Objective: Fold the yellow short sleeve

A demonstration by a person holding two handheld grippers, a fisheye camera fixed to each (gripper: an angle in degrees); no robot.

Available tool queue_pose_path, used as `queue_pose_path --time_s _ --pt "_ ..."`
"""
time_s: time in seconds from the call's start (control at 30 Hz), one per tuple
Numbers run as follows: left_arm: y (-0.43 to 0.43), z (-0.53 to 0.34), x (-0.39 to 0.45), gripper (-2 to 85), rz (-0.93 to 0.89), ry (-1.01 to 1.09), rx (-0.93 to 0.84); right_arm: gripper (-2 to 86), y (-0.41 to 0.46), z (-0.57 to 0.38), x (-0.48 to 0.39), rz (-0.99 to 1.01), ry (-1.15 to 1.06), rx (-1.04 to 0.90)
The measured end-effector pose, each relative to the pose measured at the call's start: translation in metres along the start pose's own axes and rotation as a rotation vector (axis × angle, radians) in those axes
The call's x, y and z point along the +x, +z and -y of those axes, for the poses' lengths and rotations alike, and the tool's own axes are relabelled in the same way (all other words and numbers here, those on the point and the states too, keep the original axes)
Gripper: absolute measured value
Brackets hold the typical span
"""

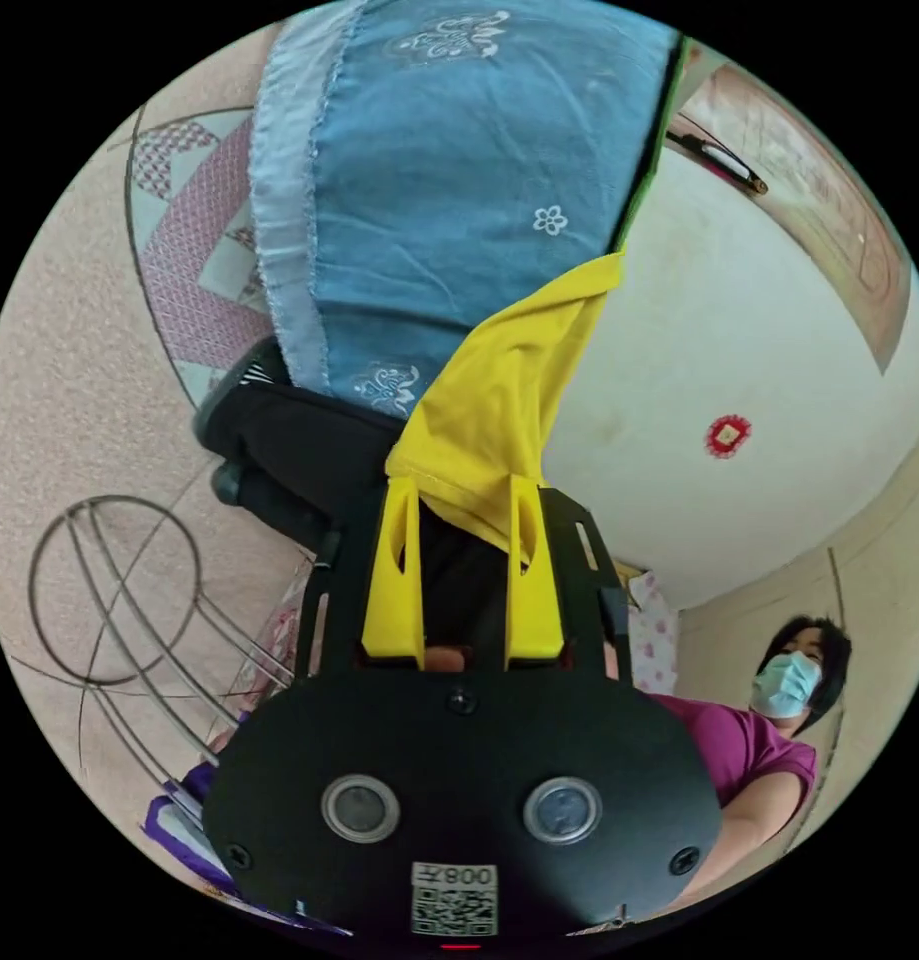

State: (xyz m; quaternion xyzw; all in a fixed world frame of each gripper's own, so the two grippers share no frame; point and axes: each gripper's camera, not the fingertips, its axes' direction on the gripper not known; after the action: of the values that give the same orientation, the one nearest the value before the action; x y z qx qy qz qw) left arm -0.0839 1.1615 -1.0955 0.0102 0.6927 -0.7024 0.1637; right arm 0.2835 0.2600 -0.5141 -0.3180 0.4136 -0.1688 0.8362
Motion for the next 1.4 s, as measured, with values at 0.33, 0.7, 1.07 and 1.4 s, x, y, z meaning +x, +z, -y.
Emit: queue_pose_path --time_s 0.33,0.7,1.07,1.4 --pt "-0.015 0.006 0.042 0.9 -0.137 0.174 -0.051 -0.1 -0.003 -0.002 0.006 0.018 0.015 0.003" --pt "-0.012 0.001 0.055 8.0 0.122 0.242 -0.128 -0.1 -0.019 -0.002 0.016 0.083 0.01 0.02" --pt "0.072 0.044 0.019 2.9 0.317 0.296 -0.271 -0.1 -0.033 0.01 0.009 0.09 0.015 0.006" --pt "0.056 0.051 -0.017 3.0 0.346 0.357 -0.245 -0.1 -0.056 0.017 0.006 0.115 0.059 -0.018"
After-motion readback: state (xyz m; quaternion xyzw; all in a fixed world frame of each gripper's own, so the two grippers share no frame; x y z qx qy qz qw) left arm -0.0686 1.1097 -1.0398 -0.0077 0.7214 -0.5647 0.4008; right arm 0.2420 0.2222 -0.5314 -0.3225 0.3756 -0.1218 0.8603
